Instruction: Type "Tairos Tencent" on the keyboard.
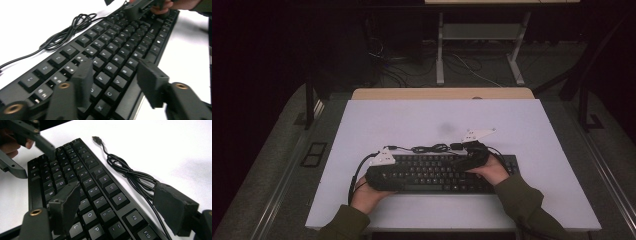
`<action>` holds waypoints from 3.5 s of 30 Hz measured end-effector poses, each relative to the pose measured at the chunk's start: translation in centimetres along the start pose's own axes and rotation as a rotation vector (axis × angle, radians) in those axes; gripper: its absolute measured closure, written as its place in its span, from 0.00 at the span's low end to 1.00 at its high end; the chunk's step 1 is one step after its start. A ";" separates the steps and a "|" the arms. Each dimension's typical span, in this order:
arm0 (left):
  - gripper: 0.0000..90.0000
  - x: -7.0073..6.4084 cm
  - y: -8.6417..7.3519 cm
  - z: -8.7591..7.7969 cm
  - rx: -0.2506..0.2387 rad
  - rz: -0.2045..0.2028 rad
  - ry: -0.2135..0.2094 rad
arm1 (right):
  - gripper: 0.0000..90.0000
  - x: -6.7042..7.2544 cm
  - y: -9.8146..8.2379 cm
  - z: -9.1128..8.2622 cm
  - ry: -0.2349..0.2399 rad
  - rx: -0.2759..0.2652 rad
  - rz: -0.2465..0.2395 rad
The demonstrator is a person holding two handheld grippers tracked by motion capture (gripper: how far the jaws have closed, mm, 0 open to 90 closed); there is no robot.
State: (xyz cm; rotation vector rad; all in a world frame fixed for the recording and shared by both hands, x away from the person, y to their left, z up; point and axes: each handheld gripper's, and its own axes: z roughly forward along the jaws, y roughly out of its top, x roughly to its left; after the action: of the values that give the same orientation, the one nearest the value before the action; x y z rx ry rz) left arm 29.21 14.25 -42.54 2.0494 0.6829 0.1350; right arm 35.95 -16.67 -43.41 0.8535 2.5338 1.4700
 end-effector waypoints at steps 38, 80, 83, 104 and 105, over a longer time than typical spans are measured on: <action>0.99 -1.4 -0.6 1.8 0.117 0.069 -0.082 | 0.24 0.1 0.2 0.1 0.002 -0.008 -0.006; 0.28 0.1 -0.2 0.4 -0.027 -0.032 0.040 | 0.28 0.7 -0.2 -2.9 0.080 -0.029 -0.003; 0.26 0.2 -0.2 0.4 -0.030 -0.036 0.045 | 0.39 0.8 -0.4 -3.5 0.083 -0.024 -0.003; 0.21 0.4 0.1 0.7 -0.040 -0.044 0.063 | 0.99 1.2 -2.5 -6.7 0.092 0.056 -0.034; 0.22 0.4 0.2 0.7 -0.041 -0.046 0.065 | 0.99 1.2 -2.7 -6.8 0.091 0.057 -0.030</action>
State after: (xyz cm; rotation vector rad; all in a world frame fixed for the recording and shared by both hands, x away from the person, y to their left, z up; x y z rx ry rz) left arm 29.86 13.83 -42.88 1.9957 0.7607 0.1880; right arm 31.48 -22.31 -41.76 0.7686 2.6541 1.4670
